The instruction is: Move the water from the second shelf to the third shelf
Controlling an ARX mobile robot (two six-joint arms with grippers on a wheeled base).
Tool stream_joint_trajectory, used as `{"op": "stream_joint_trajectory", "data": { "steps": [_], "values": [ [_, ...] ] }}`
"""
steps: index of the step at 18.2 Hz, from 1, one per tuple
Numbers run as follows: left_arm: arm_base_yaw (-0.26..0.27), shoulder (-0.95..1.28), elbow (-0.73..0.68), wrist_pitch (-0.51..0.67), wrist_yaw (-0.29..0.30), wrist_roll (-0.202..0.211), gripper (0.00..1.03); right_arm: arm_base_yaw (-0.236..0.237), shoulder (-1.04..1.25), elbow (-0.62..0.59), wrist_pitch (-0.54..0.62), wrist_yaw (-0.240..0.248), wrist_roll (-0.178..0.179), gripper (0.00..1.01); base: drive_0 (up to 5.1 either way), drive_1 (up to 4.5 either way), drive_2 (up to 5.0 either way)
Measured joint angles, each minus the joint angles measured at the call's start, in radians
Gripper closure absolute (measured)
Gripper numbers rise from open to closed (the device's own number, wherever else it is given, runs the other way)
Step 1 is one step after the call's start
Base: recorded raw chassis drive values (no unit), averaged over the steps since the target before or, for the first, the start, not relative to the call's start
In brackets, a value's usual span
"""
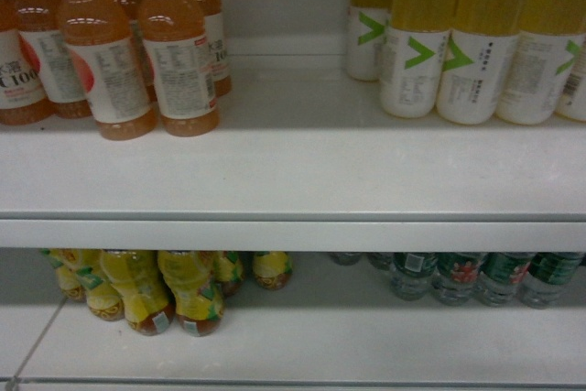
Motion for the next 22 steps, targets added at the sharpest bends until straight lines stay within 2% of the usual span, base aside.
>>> {"op": "stream_joint_trajectory", "data": {
  "steps": [22],
  "values": [
    [0.000, 0.000, 0.000, 0.000, 0.000, 0.000, 0.05, 0.000, -0.004, 0.000, 0.000, 0.000, 0.000, 0.58, -4.7, 2.26, 2.3]
  ]
}}
